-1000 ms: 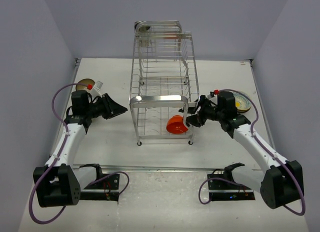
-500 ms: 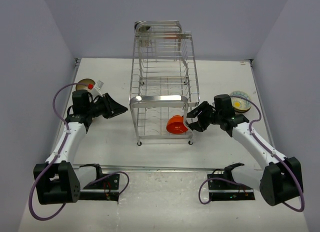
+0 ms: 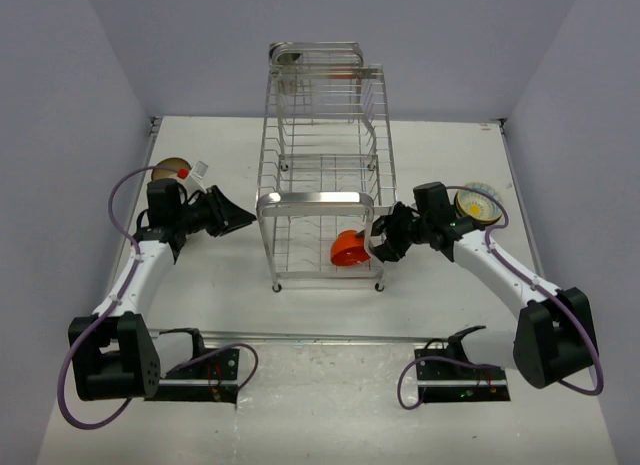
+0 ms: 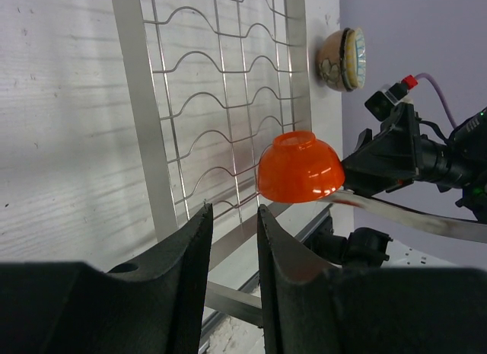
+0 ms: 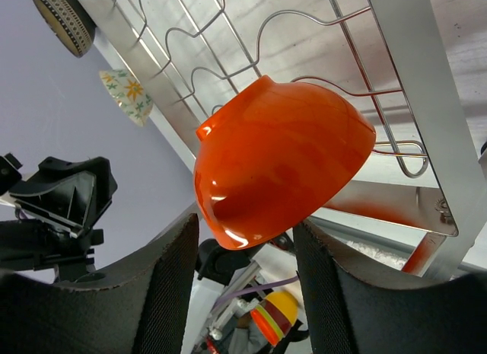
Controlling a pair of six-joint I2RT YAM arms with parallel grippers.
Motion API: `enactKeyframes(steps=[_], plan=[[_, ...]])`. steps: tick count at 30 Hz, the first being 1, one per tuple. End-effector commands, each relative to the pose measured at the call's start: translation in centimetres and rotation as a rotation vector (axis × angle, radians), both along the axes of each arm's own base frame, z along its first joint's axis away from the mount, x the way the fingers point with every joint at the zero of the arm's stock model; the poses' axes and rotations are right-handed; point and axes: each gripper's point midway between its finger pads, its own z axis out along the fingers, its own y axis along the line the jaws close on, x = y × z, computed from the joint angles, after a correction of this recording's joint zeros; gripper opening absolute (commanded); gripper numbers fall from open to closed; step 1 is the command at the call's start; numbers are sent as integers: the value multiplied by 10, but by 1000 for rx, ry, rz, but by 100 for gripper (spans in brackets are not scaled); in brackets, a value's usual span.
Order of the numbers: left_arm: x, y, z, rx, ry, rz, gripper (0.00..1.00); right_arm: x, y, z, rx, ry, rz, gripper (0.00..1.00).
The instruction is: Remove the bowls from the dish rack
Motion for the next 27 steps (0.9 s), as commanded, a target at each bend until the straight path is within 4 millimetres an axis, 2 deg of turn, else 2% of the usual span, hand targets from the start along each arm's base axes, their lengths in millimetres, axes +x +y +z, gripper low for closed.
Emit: enactKeyframes(steps=[1,7,11,16,21,27], plan=[[5,-2,2,-1,-38,-18,31,8,6,16,19,-39,1,53],[6,-3,1,-4,-37,-18,31,17,4,22,17,-82,-47,47],[5,-4,3,-8,-41,-26,31,16,1,20,10,-81,-90,46],[6,-4,6,-10,-48,-26,31,16,-1,26,7,-93,-107,49],[6,-6,1,-19,-28,-36,31,9,-2,27,16,-76,-112,54],[8,-6,5,-19,-41,-40,31,-6,-10,44,49,-80,-171,58]])
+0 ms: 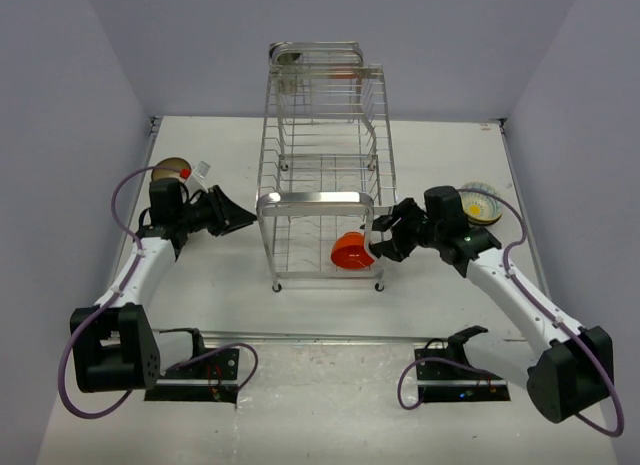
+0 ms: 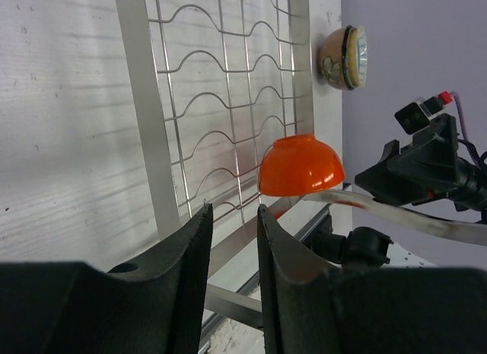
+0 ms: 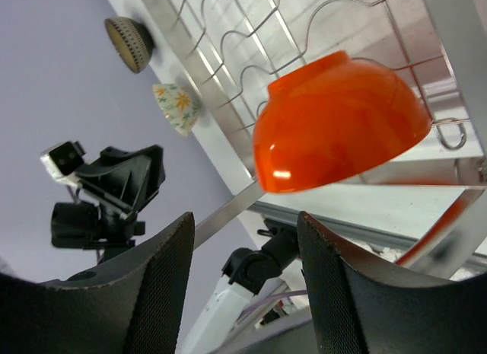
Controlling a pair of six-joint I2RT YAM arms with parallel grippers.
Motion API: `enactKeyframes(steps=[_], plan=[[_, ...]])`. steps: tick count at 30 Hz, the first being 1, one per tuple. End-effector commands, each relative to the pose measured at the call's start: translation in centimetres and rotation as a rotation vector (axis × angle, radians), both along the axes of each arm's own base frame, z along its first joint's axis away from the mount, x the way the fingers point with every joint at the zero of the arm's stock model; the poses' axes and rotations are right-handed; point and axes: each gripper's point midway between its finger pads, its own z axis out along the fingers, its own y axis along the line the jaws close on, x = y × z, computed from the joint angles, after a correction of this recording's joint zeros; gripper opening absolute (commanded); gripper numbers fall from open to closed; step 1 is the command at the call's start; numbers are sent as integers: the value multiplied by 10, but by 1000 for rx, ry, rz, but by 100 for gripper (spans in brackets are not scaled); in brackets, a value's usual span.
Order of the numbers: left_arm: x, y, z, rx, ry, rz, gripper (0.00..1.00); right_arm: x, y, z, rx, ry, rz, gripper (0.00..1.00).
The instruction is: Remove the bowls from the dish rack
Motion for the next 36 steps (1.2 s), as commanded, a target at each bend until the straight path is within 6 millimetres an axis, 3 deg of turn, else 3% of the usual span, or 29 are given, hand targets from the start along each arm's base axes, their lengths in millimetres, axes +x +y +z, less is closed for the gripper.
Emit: enactKeyframes(steps=[1,5,11,17,25,31,36], plan=[[4,-5,13,-14,-59,-30,31,-5,-7,18,23,-18,-68,58],[7,-4,13,-11,-58,-24,31,-14,-15,45,23,-113,-85,58],[9,-2,13,4,-70,-8,31,-11,-44,69,-139,-309,-110,58],[12,10,15,97,-101,44,31,-18,-83,72,-347,-503,-131,59],[13,13,10,124,-100,49,31,-53,-130,108,-607,-803,-98,55],[12,13,1,120,-80,44,31,-72,-106,126,-598,-938,148,56],[10,13,0,130,-83,45,31,-87,-85,117,-584,-941,367,57]])
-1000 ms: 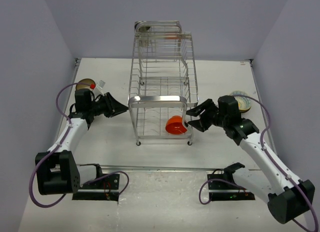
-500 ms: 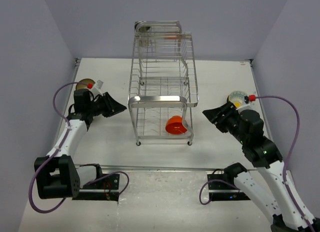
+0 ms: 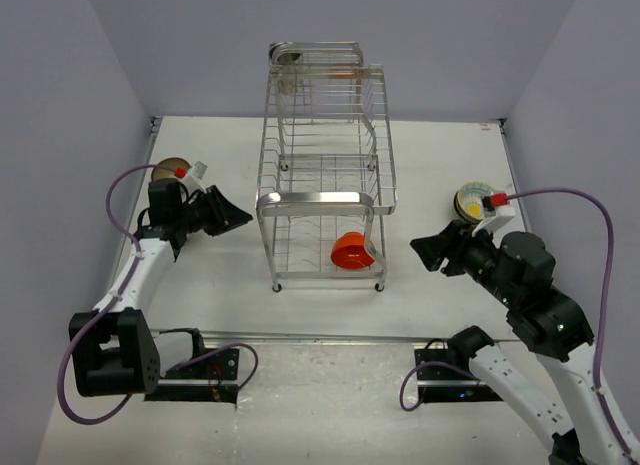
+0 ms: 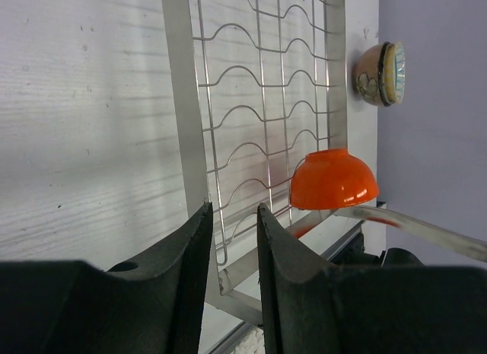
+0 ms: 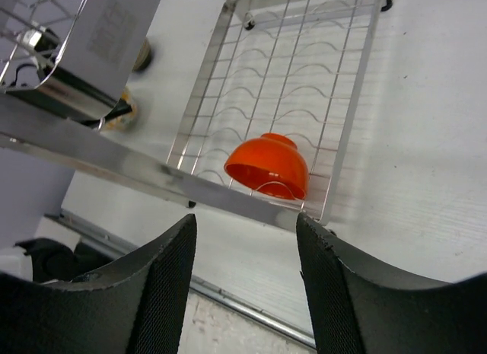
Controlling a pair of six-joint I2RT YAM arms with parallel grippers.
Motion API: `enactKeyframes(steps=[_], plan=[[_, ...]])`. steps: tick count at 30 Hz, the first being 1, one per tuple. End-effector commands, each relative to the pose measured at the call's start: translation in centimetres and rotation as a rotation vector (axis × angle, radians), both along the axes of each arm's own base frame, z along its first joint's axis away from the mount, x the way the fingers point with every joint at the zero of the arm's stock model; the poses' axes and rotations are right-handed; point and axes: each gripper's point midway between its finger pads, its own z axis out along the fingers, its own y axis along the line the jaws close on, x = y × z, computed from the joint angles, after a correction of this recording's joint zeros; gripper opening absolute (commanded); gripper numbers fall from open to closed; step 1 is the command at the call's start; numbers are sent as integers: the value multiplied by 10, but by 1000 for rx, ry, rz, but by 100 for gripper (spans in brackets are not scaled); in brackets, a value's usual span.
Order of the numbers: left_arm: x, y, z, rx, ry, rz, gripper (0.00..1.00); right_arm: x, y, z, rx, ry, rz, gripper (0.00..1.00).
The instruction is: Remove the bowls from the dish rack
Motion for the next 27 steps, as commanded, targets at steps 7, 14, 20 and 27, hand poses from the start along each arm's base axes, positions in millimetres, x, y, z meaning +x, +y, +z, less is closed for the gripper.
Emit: enactKeyframes(steps=[7,14,20,27], plan=[[3,8,11,92,-75,12,31,-28,36,-23,-127,61,334,57],[3,8,14,100,-78,6,31,-52,62,-33,-180,73,529,57],[2,8,14,104,-81,2,31,-69,88,-52,-249,109,632,57],[3,8,11,108,-77,-4,31,-76,102,-72,-325,80,582,56]])
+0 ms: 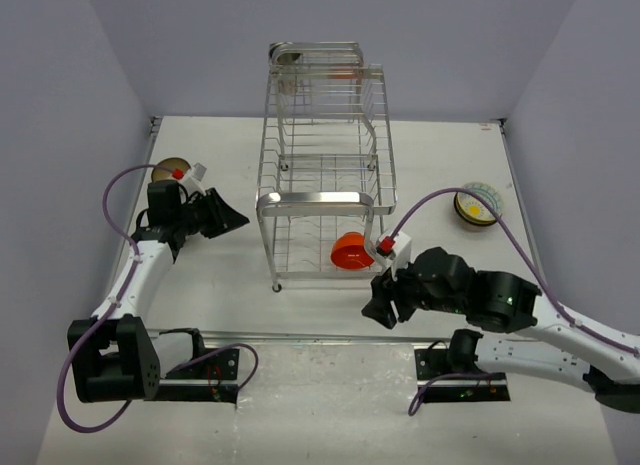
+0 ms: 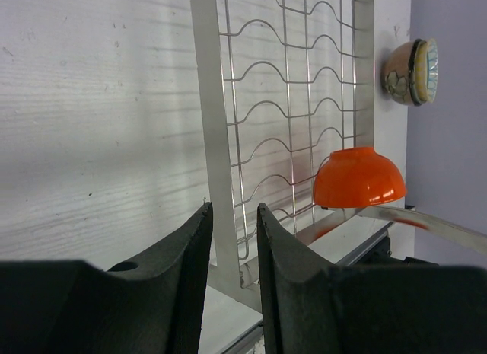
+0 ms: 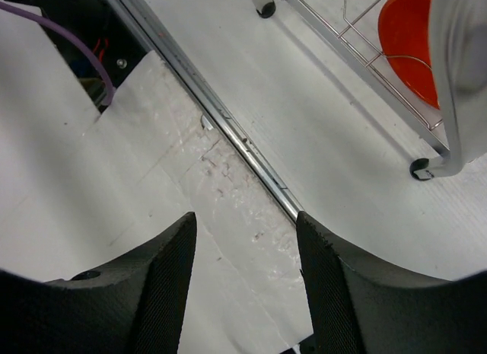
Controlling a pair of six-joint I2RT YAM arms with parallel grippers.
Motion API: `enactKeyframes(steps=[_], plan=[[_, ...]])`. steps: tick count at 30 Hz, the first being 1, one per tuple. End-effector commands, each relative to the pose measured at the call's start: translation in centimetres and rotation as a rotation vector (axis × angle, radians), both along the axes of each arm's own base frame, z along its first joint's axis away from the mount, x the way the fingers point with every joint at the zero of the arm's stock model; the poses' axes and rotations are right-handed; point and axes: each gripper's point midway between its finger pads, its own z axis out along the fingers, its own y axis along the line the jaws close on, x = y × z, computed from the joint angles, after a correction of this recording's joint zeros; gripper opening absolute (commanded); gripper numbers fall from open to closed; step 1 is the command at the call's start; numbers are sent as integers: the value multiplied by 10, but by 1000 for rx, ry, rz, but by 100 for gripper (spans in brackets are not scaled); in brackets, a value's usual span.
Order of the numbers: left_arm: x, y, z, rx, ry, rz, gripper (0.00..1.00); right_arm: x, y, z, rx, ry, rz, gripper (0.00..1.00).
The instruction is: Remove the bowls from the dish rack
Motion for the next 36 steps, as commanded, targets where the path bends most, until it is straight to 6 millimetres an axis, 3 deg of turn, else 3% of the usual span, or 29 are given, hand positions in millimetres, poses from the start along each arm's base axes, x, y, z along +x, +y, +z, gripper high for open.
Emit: enactKeyframes(steps=[1,11,13,15,16,20,25,36], plan=[[7,-1,17,24,-71,-28,31,15,3,1,4,-81,-107,57],[7,-1,13,26,-65,-31,31,12,4,-18,-91,-216,-186,56],[7,-2,13,21,-65,-32,31,12,9,-33,-187,-253,-190,56],[6,-2,12,18,-64,-33,31,10,14,-33,-240,-319,-216,57],[6,-2,12,17,-62,-35,31,10,15,-46,-332,-353,-218,57],[4,-3,12,15,-62,-36,31,4,37,-36,-324,-441,-250,57],[2,-4,11,9,-61,-40,31,3,47,-27,-310,-527,-306,57],[-1,-6,9,1,-57,-45,31,-7,72,-76,-675,-646,-142,58]])
